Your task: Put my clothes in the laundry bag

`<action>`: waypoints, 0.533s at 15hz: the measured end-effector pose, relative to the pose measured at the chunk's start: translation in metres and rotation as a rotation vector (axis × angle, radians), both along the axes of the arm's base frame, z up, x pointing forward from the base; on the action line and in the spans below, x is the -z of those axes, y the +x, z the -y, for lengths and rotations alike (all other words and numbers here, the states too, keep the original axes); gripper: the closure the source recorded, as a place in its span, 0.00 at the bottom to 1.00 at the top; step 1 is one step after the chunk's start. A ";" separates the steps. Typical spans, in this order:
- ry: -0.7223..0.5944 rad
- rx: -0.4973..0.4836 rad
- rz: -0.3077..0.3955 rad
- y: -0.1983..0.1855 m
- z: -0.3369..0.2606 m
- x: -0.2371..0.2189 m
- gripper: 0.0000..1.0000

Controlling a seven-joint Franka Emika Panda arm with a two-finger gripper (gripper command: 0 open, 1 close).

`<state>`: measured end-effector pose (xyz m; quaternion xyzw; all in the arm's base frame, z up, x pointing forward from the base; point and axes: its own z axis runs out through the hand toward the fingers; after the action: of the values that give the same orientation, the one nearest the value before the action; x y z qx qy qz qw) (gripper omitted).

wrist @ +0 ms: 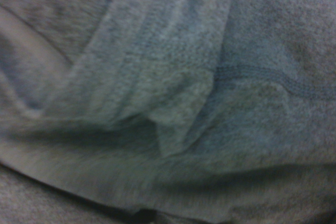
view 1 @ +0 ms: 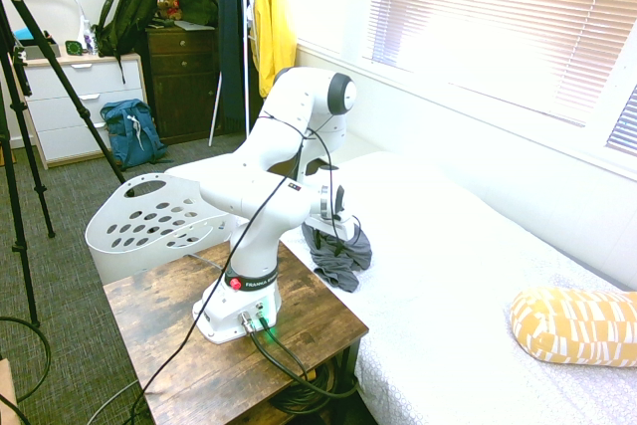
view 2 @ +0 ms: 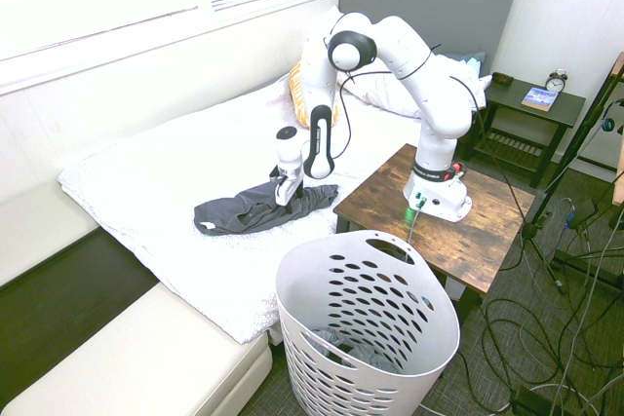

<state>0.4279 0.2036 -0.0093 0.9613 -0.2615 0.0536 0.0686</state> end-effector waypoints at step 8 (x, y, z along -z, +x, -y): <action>-0.011 -0.027 0.026 -0.008 -0.010 0.017 1.00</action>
<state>0.4199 0.2141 -0.0264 0.9636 -0.2489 0.0684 0.0698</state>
